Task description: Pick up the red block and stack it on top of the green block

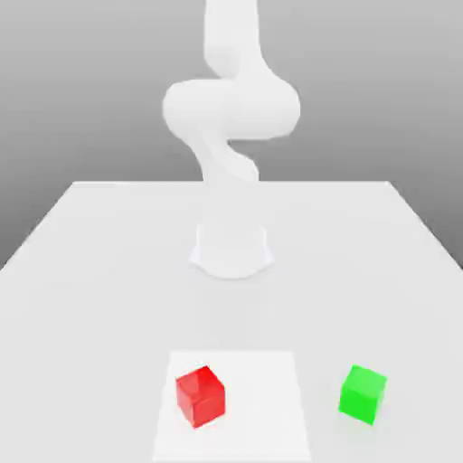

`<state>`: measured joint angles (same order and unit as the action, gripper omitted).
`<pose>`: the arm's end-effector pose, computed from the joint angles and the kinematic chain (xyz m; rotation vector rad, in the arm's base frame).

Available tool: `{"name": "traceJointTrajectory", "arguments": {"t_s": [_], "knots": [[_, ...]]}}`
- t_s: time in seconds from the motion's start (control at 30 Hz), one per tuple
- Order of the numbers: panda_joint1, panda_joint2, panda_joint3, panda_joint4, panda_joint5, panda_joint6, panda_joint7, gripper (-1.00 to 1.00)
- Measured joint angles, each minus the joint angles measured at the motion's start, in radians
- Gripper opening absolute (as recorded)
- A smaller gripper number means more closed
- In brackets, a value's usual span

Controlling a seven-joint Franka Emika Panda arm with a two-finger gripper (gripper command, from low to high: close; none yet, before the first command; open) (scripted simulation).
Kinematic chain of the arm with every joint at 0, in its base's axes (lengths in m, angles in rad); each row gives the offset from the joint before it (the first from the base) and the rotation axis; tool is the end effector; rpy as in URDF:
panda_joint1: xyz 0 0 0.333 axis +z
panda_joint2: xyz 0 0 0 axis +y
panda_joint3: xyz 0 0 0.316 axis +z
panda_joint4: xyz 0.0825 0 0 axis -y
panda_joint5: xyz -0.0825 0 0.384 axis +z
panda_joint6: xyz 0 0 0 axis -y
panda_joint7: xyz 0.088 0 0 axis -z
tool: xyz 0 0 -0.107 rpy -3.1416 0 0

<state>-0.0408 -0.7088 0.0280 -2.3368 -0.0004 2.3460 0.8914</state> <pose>0.3818 -0.0014 0.6642 -2.4328 1.1811 -0.9303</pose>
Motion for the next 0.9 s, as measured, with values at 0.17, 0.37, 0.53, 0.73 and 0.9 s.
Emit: {"name": "traceJointTrajectory", "arguments": {"t_s": [0.17, 0.37, 0.53, 0.73, 0.9], "knots": [[-0.073, 0.187, 0.050, -0.075, -0.011, 0.094, 0.195, 0.00], [-0.145, 0.405, 0.096, -0.163, -0.032, 0.204, 0.427, 0.00], [-0.183, 0.587, 0.111, -0.236, -0.048, 0.295, 0.619, 0.00], [-0.188, 0.802, 0.092, -0.313, -0.038, 0.411, 0.809, 0.00], [-0.153, 0.983, 0.047, -0.295, -0.083, 0.559, 0.859, 0.00]]}}
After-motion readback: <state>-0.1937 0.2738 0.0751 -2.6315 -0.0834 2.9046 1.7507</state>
